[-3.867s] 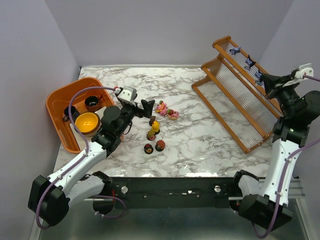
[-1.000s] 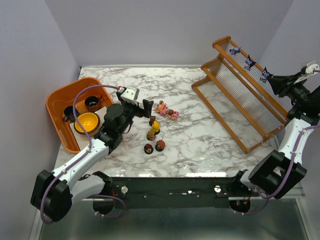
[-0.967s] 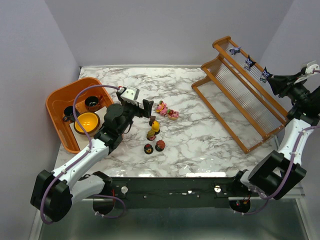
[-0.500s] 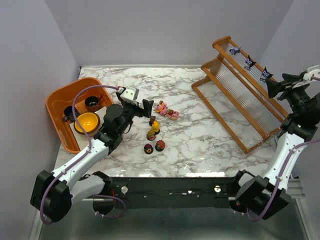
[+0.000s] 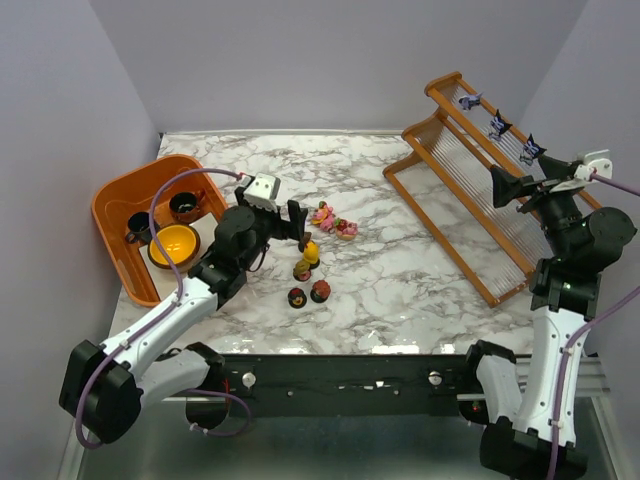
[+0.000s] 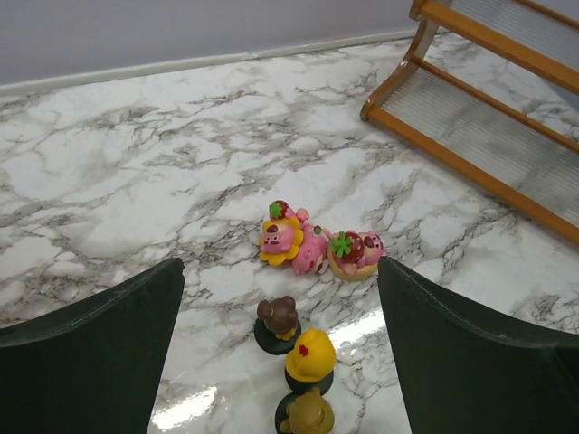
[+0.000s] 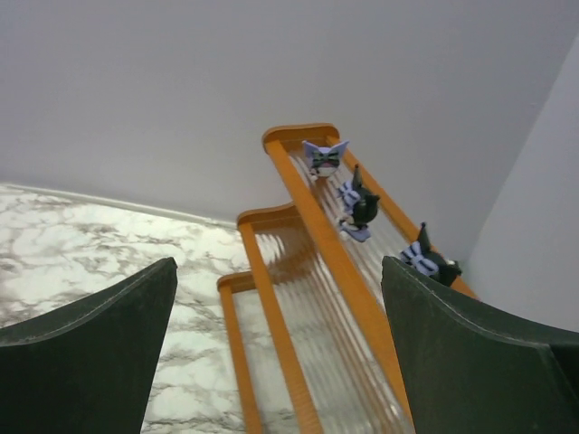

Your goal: Place and organize the plastic toys onto the shelf

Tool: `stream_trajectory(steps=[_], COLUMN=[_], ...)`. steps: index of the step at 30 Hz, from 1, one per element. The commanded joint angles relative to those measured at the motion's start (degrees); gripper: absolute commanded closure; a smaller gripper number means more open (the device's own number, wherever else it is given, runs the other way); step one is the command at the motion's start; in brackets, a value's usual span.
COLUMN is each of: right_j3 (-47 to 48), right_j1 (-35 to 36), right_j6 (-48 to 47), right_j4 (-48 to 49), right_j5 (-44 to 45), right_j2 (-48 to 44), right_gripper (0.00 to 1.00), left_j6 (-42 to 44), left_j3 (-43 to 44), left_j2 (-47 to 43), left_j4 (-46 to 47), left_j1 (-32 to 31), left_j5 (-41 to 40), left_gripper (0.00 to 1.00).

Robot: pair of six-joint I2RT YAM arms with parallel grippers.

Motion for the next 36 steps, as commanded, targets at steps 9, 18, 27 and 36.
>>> stream_trajectory(steps=[9, 18, 27, 36], right_j3=[-3.6, -8.7, -18.0, -16.4], right_j1=[11.3, 26.7, 43.5, 55.2], right_j6=[8.1, 10.4, 16.7, 14.3], right_j4=[-13.2, -19.9, -22.1, -18.3], right_j5=[1.2, 7.9, 20.2, 22.7], right_j2=[-0.5, -3.2, -4.0, 7.4], right_gripper=[0.0, 0.0, 0.0, 0.0], left_j6=[-9.6, -12.5, -13.8, -16.1], left_j3=[9.4, 9.6, 8.2, 11.7], left_j2=[-1.5, 0.1, -0.1, 6.5], left_j4=[-31.0, -37.0, -39.1, -37.2], left_j1=[-0.8, -3.2, -3.5, -3.7], left_j5=[-6.9, -5.2, -6.0, -6.5], left_gripper=[0.01, 0.01, 0.01, 0.01])
